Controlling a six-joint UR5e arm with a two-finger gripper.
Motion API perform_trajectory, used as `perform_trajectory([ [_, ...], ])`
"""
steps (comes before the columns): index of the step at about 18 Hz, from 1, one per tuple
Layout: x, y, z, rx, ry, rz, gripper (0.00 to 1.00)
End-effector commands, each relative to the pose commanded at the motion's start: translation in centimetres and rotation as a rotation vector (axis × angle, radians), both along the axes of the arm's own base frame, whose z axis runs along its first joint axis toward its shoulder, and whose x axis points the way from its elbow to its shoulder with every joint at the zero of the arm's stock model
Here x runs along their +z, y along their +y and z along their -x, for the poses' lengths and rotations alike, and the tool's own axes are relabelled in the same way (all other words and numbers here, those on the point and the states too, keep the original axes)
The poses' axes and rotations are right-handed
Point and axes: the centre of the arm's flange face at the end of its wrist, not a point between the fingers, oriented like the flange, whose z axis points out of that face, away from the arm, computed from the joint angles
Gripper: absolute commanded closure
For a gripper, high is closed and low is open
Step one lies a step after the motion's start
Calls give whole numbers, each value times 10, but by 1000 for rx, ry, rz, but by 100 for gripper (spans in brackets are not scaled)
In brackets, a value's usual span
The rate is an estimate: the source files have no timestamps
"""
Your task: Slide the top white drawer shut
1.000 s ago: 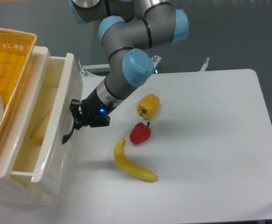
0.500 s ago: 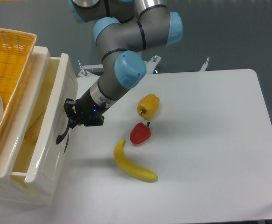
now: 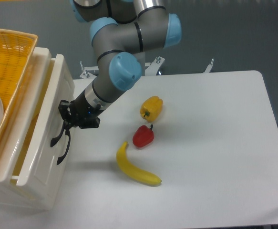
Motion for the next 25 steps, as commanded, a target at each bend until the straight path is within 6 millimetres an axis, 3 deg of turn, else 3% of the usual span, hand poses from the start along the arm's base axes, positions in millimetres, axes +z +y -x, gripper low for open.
perform_trajectory([
  [9, -3, 9, -8, -20, 6, -2, 96],
  [12, 7, 15, -1, -26, 34, -27, 83],
  [16, 25, 8, 37, -18, 135, -39, 62],
  [21, 32, -12, 82, -7, 227, -28, 52],
  [25, 32, -30, 123, 4, 320, 22, 51],
])
